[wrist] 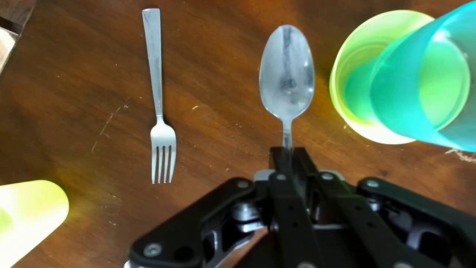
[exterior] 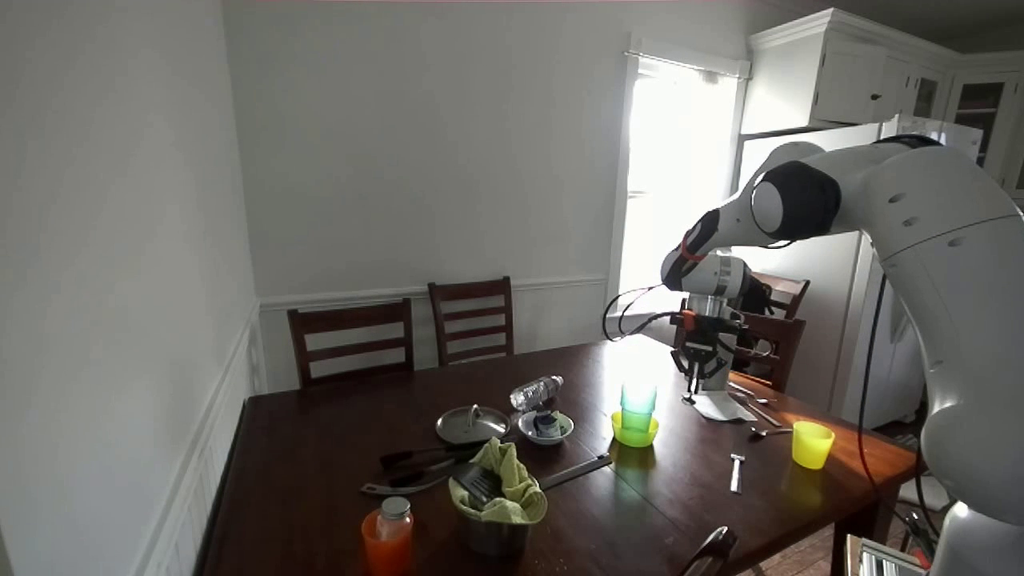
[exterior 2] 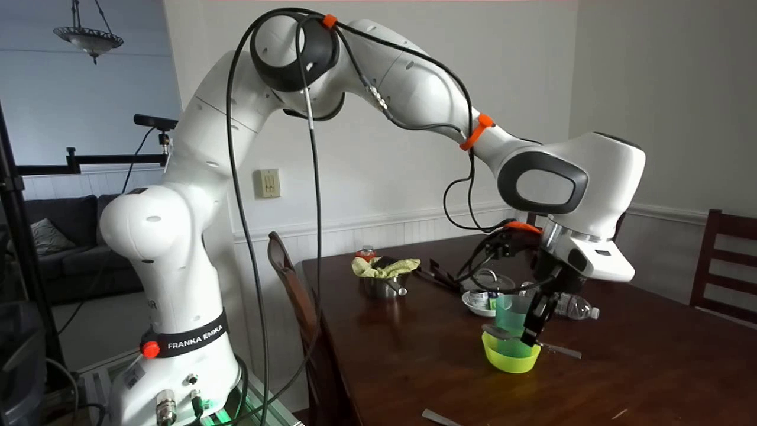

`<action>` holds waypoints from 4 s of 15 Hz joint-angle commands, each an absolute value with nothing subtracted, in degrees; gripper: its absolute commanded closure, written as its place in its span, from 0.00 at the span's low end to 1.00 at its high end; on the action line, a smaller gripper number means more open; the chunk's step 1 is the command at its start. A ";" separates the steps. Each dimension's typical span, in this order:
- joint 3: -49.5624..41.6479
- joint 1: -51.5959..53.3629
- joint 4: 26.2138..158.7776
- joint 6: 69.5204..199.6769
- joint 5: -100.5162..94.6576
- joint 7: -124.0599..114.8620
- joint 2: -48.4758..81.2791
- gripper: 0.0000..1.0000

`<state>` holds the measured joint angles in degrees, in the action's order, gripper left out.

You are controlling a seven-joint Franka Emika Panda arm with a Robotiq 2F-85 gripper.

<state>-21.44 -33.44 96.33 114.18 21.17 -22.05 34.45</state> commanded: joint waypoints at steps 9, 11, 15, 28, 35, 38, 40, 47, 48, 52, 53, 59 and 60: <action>-21.37 -30.85 96.61 113.94 19.67 -20.83 32.97 0.90; -21.32 -30.70 96.45 114.05 19.61 -20.75 32.82 0.98; -20.84 -30.39 94.60 113.23 20.09 -20.71 32.19 0.98; -17.99 -29.64 89.83 112.06 23.62 -24.41 34.52 0.98; -16.89 -30.20 87.12 112.00 27.46 -24.32 37.32 0.98; -16.67 -30.36 86.09 111.30 28.16 -24.40 38.33 0.98; -16.48 -30.53 85.52 110.81 28.46 -24.55 38.88 0.98; -16.60 -30.55 84.03 109.87 28.14 -25.22 39.98 0.98; -16.66 -30.57 83.87 109.90 28.09 -25.40 40.14 0.98; -16.61 -30.90 83.52 109.90 28.29 -25.41 39.89 0.98; -16.56 -30.94 83.55 109.95 28.33 -25.24 39.67 0.98; -16.64 -30.52 84.16 109.58 27.90 -25.44 38.34 0.98; -16.64 -30.45 84.28 109.43 27.84 -25.46 38.17 0.98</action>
<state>-17.19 -29.77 84.99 111.52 27.24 -24.72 38.83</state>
